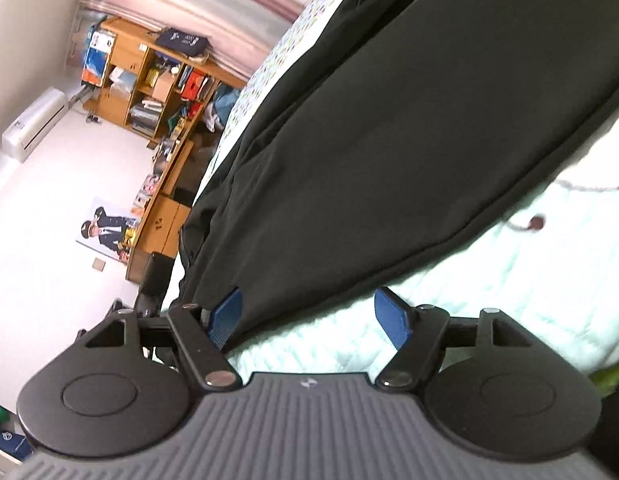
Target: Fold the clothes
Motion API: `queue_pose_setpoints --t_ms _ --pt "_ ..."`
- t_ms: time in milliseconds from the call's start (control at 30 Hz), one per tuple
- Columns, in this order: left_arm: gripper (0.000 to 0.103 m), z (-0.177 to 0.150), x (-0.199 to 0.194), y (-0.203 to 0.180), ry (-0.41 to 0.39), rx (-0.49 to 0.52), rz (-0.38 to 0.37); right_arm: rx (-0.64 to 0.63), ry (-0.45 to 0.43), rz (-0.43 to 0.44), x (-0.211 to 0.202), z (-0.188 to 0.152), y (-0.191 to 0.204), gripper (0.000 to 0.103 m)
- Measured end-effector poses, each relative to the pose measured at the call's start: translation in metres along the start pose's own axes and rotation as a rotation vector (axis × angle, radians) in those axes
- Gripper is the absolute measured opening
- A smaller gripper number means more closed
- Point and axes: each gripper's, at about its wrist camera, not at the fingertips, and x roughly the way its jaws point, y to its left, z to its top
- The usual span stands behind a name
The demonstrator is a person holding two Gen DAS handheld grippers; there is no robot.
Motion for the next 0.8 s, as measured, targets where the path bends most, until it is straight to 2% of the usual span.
queue_pose_setpoints --t_ms 67,167,367,433,533,633,800 --pt "0.102 0.0 0.003 0.0 -0.036 -0.005 -0.016 0.019 -0.01 0.017 0.004 0.0 -0.004 0.074" --pt "0.101 -0.002 0.004 -0.009 -0.071 0.063 -0.003 0.048 -0.025 0.044 0.01 0.0 -0.011 0.074" --pt "0.089 -0.006 0.004 -0.026 -0.136 0.191 0.023 0.09 -0.051 0.08 0.021 0.004 -0.018 0.077" --pt "0.088 -0.004 0.003 -0.028 -0.132 0.195 0.034 0.091 -0.06 0.077 0.027 0.007 -0.013 0.08" --pt "0.077 -0.002 -0.002 -0.022 -0.123 0.176 0.056 0.125 -0.066 0.069 0.029 0.009 -0.011 0.08" --pt "0.072 0.001 -0.005 -0.018 -0.112 0.173 0.075 0.188 -0.064 0.065 0.024 0.01 -0.015 0.08" --pt "0.075 0.002 -0.002 -0.021 -0.107 0.197 0.103 0.296 -0.094 0.072 0.016 0.009 -0.028 0.078"
